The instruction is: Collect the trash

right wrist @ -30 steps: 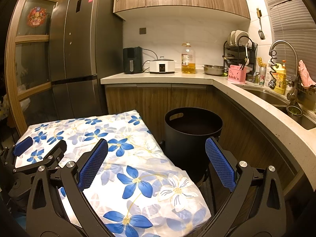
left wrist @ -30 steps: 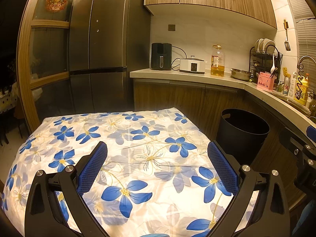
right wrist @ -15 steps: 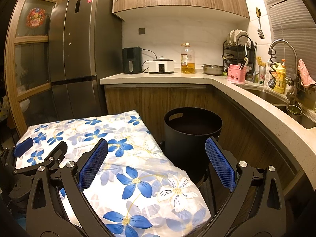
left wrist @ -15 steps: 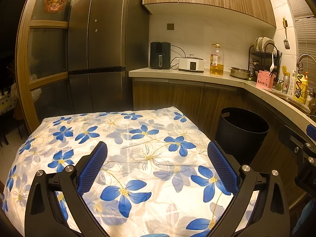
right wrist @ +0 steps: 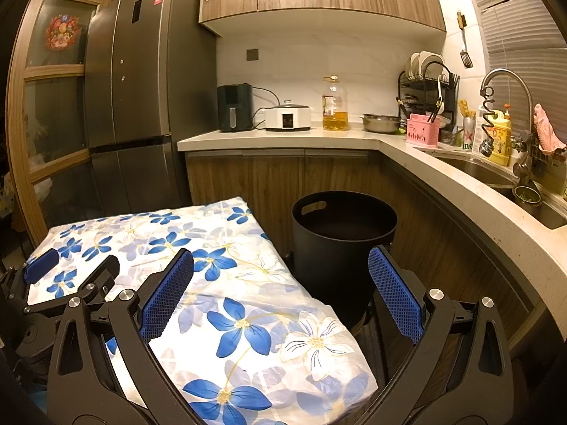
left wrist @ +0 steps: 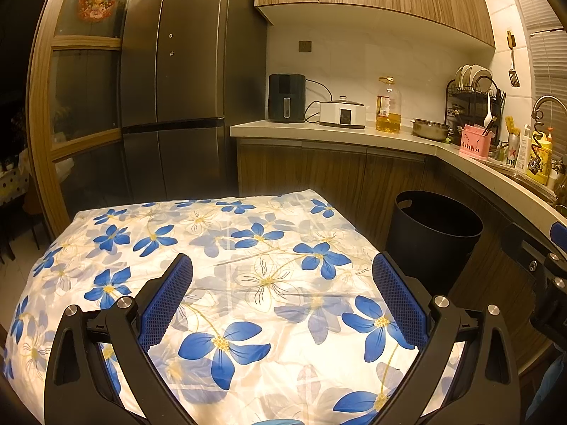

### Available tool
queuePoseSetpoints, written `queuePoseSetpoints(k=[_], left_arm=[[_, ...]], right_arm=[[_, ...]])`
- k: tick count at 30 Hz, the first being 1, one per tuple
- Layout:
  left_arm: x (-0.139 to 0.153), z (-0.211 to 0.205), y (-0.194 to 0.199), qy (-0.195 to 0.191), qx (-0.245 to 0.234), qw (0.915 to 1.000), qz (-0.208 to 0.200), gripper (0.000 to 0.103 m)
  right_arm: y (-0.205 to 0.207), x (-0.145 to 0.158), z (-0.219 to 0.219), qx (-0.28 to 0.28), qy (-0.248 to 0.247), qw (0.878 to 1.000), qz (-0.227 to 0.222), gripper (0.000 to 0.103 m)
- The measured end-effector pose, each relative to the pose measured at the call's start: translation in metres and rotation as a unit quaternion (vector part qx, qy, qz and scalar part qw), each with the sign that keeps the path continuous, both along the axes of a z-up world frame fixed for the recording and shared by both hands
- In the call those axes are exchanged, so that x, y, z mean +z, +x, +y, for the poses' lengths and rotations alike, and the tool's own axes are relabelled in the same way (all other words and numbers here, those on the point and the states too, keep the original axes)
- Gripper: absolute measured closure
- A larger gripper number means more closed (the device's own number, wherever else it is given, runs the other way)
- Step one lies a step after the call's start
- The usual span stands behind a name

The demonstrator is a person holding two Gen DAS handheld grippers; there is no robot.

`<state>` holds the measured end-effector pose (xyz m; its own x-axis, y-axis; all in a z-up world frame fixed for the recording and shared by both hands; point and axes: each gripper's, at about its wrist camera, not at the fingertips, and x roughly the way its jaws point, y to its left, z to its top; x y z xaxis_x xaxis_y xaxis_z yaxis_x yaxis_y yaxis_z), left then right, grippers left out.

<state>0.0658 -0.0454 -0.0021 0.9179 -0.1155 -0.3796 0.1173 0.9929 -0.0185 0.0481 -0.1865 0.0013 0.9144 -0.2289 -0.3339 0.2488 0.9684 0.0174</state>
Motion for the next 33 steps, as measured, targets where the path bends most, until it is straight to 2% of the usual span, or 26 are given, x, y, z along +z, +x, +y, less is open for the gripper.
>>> queuePoseSetpoints(k=[14, 20, 33], left_arm=[[-0.0028, -0.0010, 0.0007, 0.007, -0.007, 1.0000, -0.001, 0.006], [-0.0054, -0.0037, 0.0002, 0.020, -0.019, 0.9996, 0.000, 0.022], [-0.0050, -0.0069, -0.0014, 0.024, -0.026, 0.9994, -0.001, 0.023]], right_arm=[[-0.0003, -0.0019, -0.0011, -0.001, 0.001, 1.000, 0.001, 0.005], [-0.0005, -0.0037, -0.0021, -0.002, 0.003, 1.000, 0.000, 0.005], [-0.0018, -0.0063, -0.0029, -0.005, 0.007, 1.000, 0.001, 0.005]])
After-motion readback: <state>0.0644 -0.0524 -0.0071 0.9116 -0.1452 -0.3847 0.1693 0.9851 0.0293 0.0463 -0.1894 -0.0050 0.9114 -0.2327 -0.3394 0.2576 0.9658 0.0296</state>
